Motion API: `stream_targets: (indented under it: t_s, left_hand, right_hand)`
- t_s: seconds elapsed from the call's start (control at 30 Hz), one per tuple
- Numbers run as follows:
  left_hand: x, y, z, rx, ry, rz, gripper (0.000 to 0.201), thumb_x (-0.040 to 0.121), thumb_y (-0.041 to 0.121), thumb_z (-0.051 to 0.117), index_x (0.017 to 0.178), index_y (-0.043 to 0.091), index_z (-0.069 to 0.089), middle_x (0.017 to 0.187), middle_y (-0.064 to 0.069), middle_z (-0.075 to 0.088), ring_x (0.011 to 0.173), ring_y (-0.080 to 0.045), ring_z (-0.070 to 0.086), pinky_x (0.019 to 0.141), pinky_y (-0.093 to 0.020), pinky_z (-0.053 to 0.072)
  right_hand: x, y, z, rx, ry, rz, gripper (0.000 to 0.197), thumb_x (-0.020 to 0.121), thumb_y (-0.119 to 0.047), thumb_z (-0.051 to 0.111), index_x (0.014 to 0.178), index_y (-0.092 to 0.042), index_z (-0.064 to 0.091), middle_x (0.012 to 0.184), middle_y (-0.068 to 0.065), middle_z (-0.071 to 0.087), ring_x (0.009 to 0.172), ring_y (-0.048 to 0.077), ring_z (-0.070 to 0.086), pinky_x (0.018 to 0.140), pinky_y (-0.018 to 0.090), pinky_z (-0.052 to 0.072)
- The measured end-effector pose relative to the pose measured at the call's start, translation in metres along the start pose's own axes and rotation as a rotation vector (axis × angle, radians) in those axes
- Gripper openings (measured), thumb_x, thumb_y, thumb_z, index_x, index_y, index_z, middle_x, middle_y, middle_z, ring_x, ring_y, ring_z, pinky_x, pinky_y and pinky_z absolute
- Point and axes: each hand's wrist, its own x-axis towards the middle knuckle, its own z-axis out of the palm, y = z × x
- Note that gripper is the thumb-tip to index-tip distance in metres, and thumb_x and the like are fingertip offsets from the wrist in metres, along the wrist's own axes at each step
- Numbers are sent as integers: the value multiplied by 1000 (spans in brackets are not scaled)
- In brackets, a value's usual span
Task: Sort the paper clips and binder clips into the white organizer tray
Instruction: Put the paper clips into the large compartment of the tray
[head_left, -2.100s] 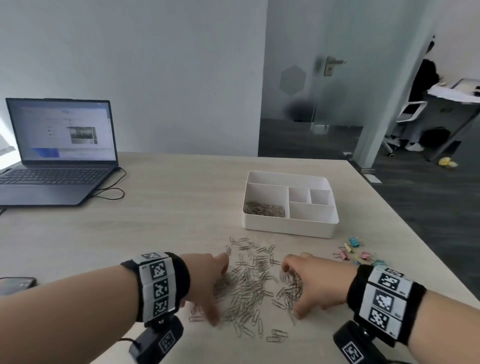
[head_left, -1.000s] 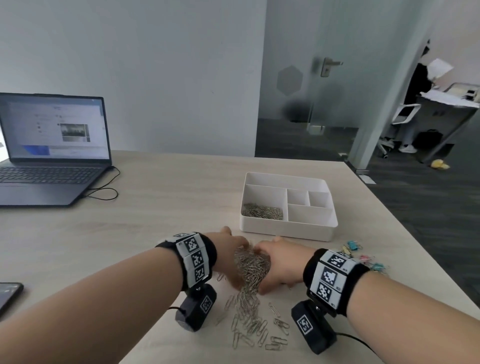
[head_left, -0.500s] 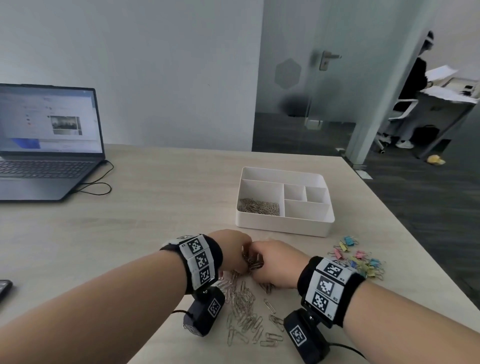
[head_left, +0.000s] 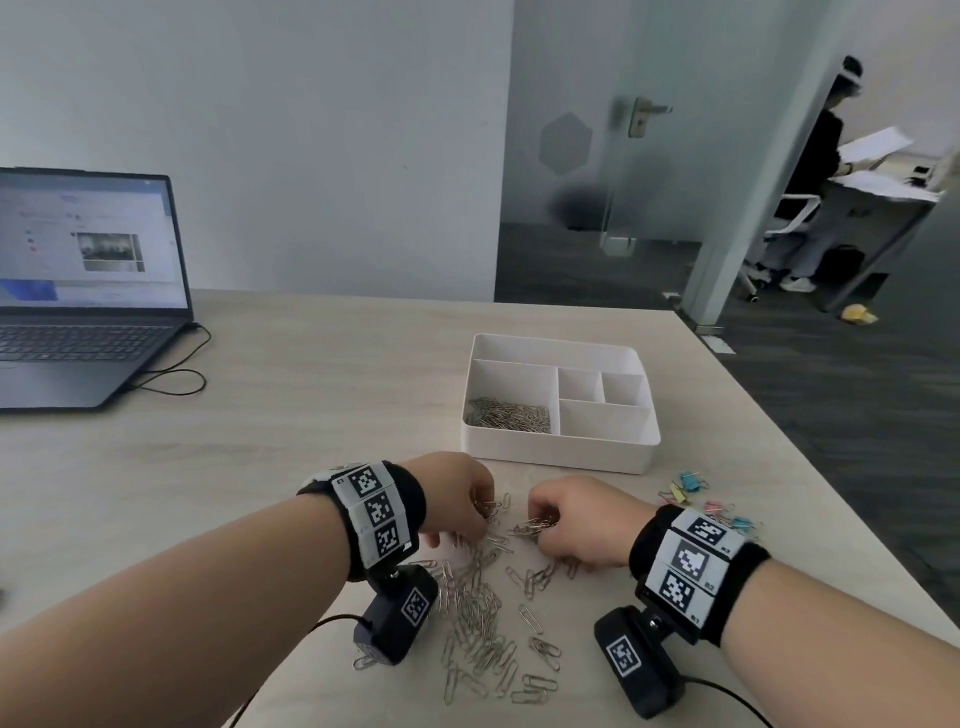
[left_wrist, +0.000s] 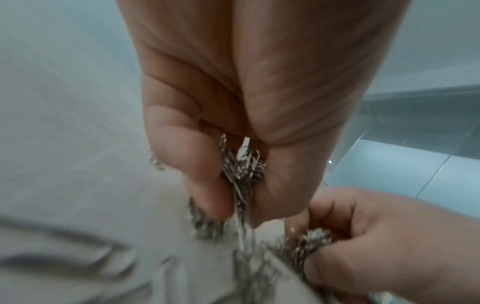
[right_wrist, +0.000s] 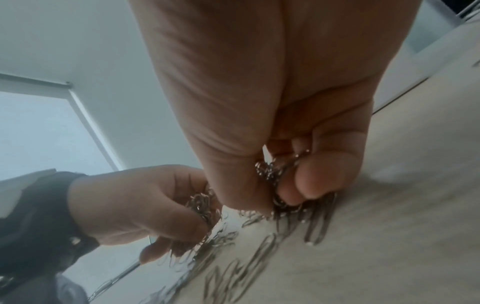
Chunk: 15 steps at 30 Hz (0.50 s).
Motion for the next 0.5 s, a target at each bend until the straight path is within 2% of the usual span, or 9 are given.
stream_targets:
  t_s: [0.1,0.23,0.33,0.5]
  left_hand:
    - [6,6,-12,-75,20,33,10,83,16,66,92,15,68,71,2,70,52,-10,66,49,-22,53]
    - [21,16,-34,-200,58,77,3,83,13,69,85,15,68,68,1,69,55,-10,64,50,-21,53]
    - [37,22,-53,-308,136,73,4,83,13,72,84,14,68,68,-1,69,61,-13,64,52,-23,53]
    - [68,35,-79,-451,227,41,7,82,12,73,79,13,67,59,-2,65,48,-14,58,54,-26,52]
  right_hand:
    - [-2,5,-1,102,-37,22,15,88,-14,63,102,-20,65,80,-1,61,53,13,60,49,24,54]
    - [-4,9,-1,245,-81,44,18,89,-8,62,103,-19,63,72,3,65,50,11,60,51,24,55]
    - [-5,13,-2,360,-96,53,17,89,-3,60,99,-16,61,65,5,63,46,8,59,47,20,54]
    - [-3,20,-6,447,-48,52,15,88,-5,64,99,-17,63,69,5,62,50,11,59,47,22,53]
